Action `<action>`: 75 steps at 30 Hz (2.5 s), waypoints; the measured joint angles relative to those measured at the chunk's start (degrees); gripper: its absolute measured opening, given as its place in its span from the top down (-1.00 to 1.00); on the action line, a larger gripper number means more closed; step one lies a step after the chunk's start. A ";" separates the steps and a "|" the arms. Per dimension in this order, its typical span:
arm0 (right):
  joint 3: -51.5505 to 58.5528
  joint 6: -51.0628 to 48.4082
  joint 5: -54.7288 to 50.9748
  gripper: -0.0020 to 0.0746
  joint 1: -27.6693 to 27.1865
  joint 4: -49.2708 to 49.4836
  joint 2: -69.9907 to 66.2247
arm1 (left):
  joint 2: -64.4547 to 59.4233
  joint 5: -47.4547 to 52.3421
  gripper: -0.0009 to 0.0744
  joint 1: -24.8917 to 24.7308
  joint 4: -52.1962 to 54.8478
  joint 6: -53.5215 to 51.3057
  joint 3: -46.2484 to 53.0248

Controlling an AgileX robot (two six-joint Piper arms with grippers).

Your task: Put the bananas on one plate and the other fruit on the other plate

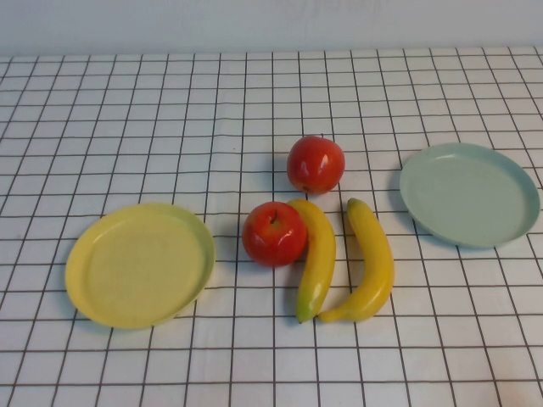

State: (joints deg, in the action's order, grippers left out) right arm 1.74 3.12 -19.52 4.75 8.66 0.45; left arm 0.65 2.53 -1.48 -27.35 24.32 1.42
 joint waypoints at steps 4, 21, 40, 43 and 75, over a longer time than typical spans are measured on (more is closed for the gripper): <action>0.00 0.00 0.00 0.99 0.00 0.00 0.00 | 0.00 -1.59 0.98 0.00 0.87 -1.17 0.00; 0.00 -0.13 0.00 0.99 0.00 0.00 0.00 | -35.48 46.06 0.98 0.13 1.56 -48.56 -41.48; 0.00 -0.13 0.00 0.99 0.00 0.00 0.00 | -72.92 41.43 -0.67 -29.08 29.82 -29.16 -60.97; 0.00 -0.13 0.00 0.99 0.00 0.00 0.00 | -78.06 41.29 -0.79 -31.61 30.96 -27.96 -64.84; 0.00 -0.13 -0.20 0.99 0.00 0.00 0.00 | -112.34 42.07 -0.80 -37.21 32.06 -25.93 -87.48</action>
State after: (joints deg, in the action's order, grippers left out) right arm 1.74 2.99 -19.73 4.75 8.66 0.45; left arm -111.69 44.60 -38.69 4.71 -1.62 -86.06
